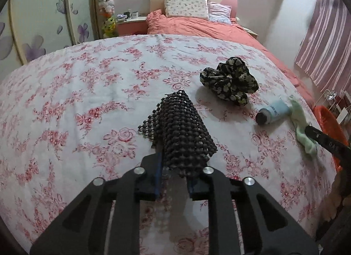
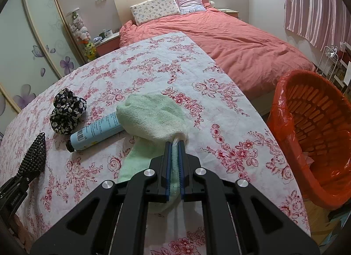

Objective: Collect trash
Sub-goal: 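Grasp the black mesh pad with the left tool while the right tool holds the green cloth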

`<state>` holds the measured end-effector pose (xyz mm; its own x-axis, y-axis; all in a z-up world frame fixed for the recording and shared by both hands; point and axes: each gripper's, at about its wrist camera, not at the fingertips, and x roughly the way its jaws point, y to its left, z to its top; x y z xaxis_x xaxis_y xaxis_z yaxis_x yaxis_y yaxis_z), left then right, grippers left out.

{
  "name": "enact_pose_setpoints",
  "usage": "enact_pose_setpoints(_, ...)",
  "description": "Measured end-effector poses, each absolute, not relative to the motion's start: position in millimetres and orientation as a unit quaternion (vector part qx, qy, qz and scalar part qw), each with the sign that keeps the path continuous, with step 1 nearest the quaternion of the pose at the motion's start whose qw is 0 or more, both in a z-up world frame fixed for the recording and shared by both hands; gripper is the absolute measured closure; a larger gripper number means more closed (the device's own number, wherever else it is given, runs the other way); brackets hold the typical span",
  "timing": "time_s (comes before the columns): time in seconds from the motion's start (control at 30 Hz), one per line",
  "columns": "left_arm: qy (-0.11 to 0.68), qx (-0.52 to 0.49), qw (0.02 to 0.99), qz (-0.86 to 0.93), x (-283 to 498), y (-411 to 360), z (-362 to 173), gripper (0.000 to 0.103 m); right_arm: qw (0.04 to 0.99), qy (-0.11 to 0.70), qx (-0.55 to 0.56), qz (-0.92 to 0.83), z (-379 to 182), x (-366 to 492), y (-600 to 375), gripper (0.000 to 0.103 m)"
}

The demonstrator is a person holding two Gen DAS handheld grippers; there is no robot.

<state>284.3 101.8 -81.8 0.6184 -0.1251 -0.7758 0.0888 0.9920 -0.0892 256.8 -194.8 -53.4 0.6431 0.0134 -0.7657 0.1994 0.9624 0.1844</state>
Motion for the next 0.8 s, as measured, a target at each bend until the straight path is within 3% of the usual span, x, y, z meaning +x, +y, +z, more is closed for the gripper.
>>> enact_pose_setpoints(0.8,0.43,-0.08,0.896,-0.07,284.3,120.8,-82.0,0.082,0.896,0.417,0.144,-0.044,-53.9,255.9,-200.2,0.097)
